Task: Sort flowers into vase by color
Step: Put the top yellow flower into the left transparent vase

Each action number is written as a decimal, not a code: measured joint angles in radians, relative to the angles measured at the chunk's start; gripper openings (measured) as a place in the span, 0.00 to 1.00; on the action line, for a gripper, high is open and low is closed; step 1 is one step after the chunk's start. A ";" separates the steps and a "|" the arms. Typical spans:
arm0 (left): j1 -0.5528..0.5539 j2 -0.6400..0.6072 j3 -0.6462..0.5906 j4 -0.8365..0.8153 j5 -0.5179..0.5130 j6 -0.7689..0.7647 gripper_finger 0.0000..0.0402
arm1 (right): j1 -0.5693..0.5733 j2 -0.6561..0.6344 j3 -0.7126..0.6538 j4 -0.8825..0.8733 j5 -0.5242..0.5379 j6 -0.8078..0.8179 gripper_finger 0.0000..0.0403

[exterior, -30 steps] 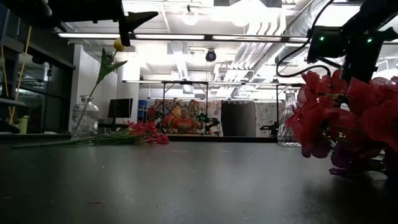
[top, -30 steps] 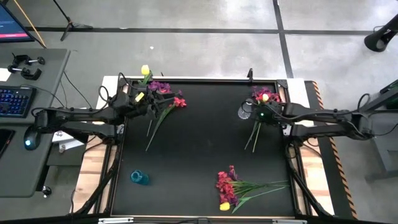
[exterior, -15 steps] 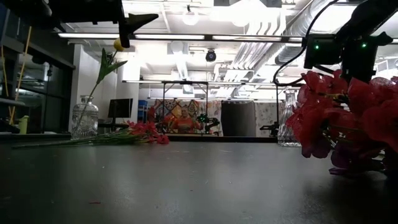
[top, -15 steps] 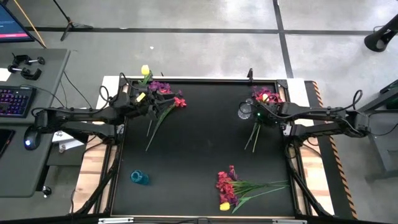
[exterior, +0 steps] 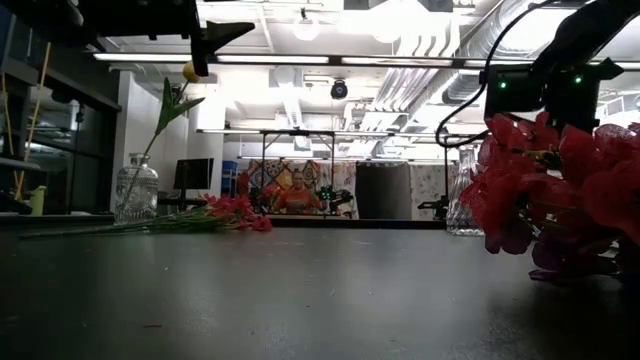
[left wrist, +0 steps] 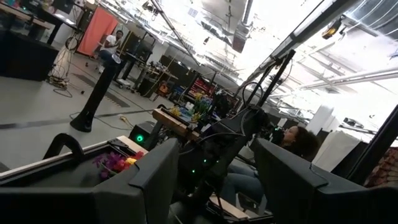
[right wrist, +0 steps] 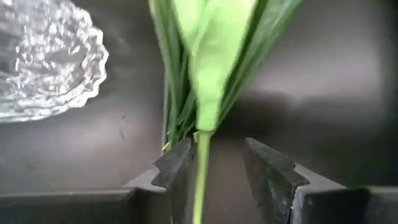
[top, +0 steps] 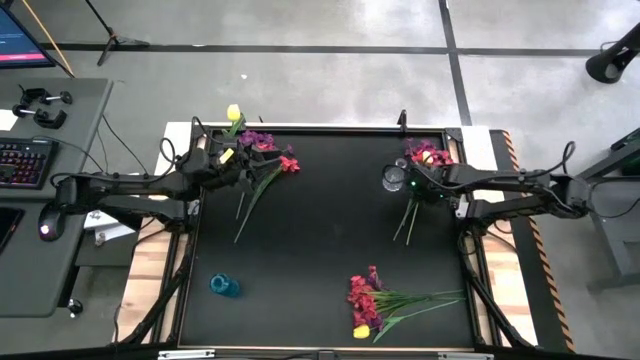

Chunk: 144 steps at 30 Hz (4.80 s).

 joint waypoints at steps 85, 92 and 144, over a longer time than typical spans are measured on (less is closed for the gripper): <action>0.026 -0.018 0.000 -0.015 -0.036 0.020 0.50 | -0.026 0.062 0.013 -0.036 0.075 -0.064 0.15; 0.026 -0.018 0.000 -0.015 -0.036 0.020 0.50 | -0.047 0.062 0.013 -0.033 0.079 -0.065 0.15; 0.080 -0.262 0.139 0.044 -0.118 0.161 0.50 | 0.058 0.744 0.782 1.701 -0.232 -0.882 0.00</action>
